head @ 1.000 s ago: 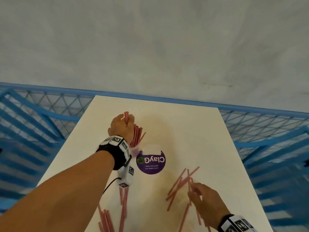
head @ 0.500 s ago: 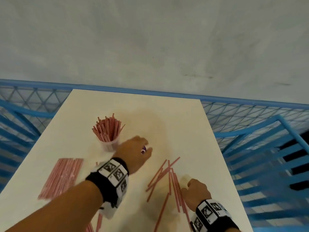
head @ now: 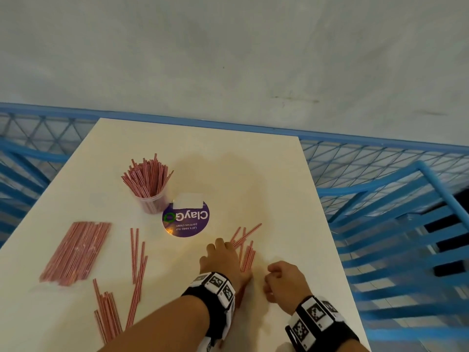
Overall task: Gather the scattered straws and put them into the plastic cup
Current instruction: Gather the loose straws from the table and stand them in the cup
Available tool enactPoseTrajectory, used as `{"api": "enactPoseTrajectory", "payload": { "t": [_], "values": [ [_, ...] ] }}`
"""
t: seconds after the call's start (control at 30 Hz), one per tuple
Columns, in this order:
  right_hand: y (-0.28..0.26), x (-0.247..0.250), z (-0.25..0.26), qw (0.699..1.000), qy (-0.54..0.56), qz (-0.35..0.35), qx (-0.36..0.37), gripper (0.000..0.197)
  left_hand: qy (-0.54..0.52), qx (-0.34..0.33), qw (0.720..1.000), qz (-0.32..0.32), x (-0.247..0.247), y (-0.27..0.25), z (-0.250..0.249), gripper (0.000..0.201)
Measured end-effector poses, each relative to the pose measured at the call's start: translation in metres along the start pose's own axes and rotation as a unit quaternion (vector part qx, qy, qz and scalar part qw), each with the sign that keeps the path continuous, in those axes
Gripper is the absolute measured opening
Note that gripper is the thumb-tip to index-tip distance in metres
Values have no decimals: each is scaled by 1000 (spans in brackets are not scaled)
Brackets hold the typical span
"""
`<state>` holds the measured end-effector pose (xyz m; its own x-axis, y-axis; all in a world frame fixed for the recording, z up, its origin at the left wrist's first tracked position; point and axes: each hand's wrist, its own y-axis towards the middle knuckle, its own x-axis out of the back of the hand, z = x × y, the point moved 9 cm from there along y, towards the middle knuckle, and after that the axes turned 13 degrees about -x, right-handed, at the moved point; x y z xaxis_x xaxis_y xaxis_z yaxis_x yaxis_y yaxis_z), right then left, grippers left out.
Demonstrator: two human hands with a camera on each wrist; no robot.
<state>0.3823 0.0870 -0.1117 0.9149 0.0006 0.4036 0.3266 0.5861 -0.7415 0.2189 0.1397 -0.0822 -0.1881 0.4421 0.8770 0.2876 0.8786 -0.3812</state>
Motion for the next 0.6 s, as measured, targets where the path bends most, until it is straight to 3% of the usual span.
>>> {"api": "enactPoseTrajectory", "payload": {
  "t": [0.1, 0.23, 0.43, 0.6],
  "values": [
    [-6, 8, 14, 984, -157, -36, 73, 20, 7, -1, 1000, -11, -1, 2, -4, 59],
    [-9, 5, 38, 952, -265, -51, 140, 24, -5, -4, 1000, -1, -5, 4, -6, 40],
    [-14, -12, 53, 907, -372, -50, 188, 31, 13, 13, 998, 56, -17, 12, -6, 34],
    [-22, -20, 70, 857, -446, -66, 250, 32, 70, -18, 997, 40, -20, 9, -17, 31]
  ]
}}
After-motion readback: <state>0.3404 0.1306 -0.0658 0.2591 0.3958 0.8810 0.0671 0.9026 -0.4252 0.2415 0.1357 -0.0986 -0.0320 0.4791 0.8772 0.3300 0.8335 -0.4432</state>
